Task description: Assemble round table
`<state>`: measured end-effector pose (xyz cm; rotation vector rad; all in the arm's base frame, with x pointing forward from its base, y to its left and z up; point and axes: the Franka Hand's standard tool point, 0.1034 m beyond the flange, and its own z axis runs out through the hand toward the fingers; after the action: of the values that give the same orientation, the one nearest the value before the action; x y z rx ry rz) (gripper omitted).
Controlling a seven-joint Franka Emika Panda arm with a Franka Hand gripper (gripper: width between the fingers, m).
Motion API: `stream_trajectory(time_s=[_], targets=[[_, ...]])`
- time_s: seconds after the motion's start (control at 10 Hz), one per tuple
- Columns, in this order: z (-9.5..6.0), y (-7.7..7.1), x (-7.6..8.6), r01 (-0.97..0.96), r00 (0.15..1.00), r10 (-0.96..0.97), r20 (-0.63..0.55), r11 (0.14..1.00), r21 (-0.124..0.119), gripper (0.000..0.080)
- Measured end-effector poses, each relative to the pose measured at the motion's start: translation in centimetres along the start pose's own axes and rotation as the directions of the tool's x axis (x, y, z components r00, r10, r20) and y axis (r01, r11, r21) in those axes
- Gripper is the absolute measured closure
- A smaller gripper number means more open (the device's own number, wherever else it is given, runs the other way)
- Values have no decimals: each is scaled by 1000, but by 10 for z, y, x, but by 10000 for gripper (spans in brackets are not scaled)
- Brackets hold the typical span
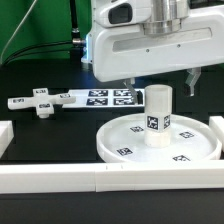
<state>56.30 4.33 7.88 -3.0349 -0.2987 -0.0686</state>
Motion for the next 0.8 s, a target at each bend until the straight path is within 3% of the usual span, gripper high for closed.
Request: stream_trajectory(time_s=[0.3,0.4,0.5,0.8], targets=[[0,1,0,229,973,-229,3,973,-8,150],[-1,1,1,404,915,-404,15,914,-32,150],[0,0,1,498,867,-497,30,866,-40,150],[3,-1,0,746,665,-743,70,665,-36,150]])
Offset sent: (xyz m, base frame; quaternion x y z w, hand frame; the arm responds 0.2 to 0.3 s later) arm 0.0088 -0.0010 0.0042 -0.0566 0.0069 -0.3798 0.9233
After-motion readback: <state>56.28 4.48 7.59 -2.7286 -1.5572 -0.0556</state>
